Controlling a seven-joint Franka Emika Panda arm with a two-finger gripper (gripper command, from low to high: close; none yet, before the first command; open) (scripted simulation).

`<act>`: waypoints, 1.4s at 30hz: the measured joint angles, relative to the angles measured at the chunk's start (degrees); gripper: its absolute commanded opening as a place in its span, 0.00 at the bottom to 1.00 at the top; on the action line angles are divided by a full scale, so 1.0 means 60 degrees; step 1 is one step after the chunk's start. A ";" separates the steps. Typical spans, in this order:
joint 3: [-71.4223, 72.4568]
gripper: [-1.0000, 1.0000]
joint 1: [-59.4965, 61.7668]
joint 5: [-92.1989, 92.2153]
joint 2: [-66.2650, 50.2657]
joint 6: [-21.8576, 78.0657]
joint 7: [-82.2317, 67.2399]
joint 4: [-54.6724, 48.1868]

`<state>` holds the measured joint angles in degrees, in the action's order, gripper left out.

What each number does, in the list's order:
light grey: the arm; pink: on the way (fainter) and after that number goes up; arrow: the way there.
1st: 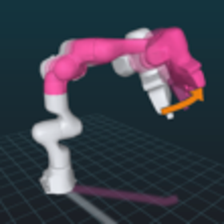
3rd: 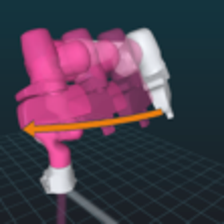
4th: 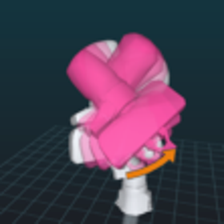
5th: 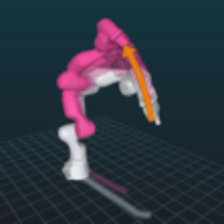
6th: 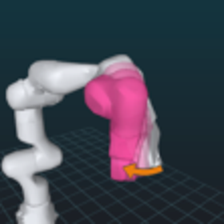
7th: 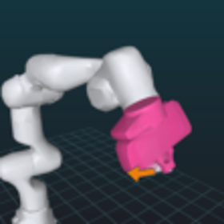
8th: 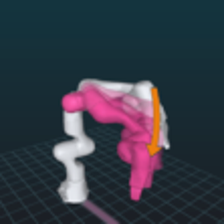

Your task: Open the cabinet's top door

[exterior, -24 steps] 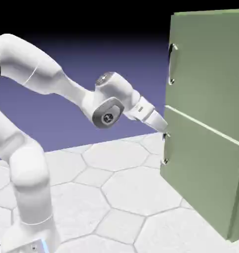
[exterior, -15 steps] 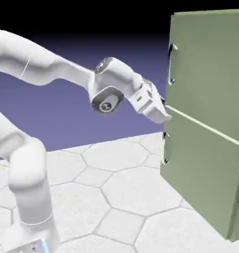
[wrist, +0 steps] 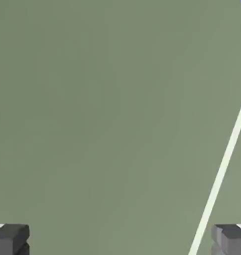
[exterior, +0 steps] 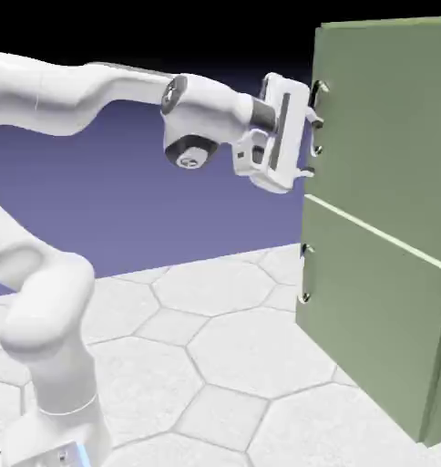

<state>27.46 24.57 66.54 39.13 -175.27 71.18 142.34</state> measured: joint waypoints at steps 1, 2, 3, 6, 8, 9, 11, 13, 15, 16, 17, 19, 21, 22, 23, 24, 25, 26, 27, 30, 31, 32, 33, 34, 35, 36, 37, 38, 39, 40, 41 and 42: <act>0.0171 0.50 0.0158 0.0415 0.0040 -0.0008 0.0179 -0.0117; 0.0343 0.50 0.0315 0.0831 0.0081 -0.0016 0.0359 -0.0233; 0.0514 0.50 0.0473 0.1246 0.0121 -0.0024 0.0538 -0.0350; 0.1029 0.50 0.0946 0.2492 0.0242 -0.0047 0.1076 -0.0699; 0.1371 0.50 0.1261 0.3323 0.0323 -0.0063 0.1434 -0.0932; 0.1543 0.50 0.1419 0.3738 0.0364 -0.0071 0.1614 -0.1049; 0.1886 0.50 0.1734 0.4569 0.0444 -0.0087 0.1972 -0.1282; 0.2228 0.50 0.2050 0.5400 0.0525 -0.0103 0.2331 -0.1515; 0.2571 0.50 0.2365 0.6231 0.0606 -0.0118 0.2690 -0.1748; 0.2743 0.50 0.2523 0.6646 0.0646 -0.0126 0.2869 -0.1864; 0.2914 0.50 0.2680 0.7061 0.0687 -0.0134 0.3048 -0.1981; 0.3257 0.50 0.2996 0.7892 0.0768 -0.0150 0.3407 -0.2214; 0.3600 0.50 0.3311 0.8723 0.0848 -0.0166 0.3765 -0.2447; 0.3771 0.50 0.3468 0.9138 0.0889 -0.0174 0.3945 -0.2563; 0.3943 0.50 0.3626 0.9553 0.0929 -0.0181 0.4124 -0.2680; 0.4114 0.50 0.3784 0.9969 0.0970 -0.0189 0.4303 -0.2796; 0.4286 0.50 0.3941 1.0384 0.1010 -0.0197 0.4483 -0.2913; 0.4457 0.50 0.4099 1.0800 0.1051 -0.0205 0.4662 -0.3029; 0.4628 0.50 0.4257 1.1215 0.1091 -0.0213 0.4841 -0.3146; 0.5143 0.50 0.4730 1.2461 0.1212 -0.0237 0.5379 -0.3495; 0.5314 0.50 0.4887 1.2876 0.1253 -0.0244 0.5559 -0.3612; 0.5485 0.50 0.5045 1.3292 0.1293 -0.0252 0.5738 -0.3728; 0.5657 0.50 0.5203 1.3707 0.1333 -0.0260 0.5917 -0.3845; 0.5828 0.50 0.5360 1.4123 0.1374 -0.0268 0.6096 -0.3961; 0.6000 0.50 0.5518 1.4538 0.1414 -0.0276 0.6276 -0.4078; 0.6171 0.50 0.5676 1.4953 0.1455 -0.0284 0.6455 -0.4194; 0.6219 0.50 0.5720 1.5069 0.1466 -0.0286 0.6505 -0.4227; 0.6219 0.50 0.5720 1.5070 0.1466 -0.0286 0.6505 -0.4227; 0.6466 0.50 0.6083 1.5078 0.1381 -0.0262 0.6511 -0.4482; 0.6686 0.50 0.6407 1.5086 0.1304 -0.0241 0.6516 -0.4709; 0.6924 0.50 0.6757 1.5094 0.1222 -0.0219 0.6521 -0.4955; 0.7163 0.50 0.7108 1.5102 0.1140 -0.0196 0.6527 -0.5201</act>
<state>70.44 67.22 157.15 45.97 -176.44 110.34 111.13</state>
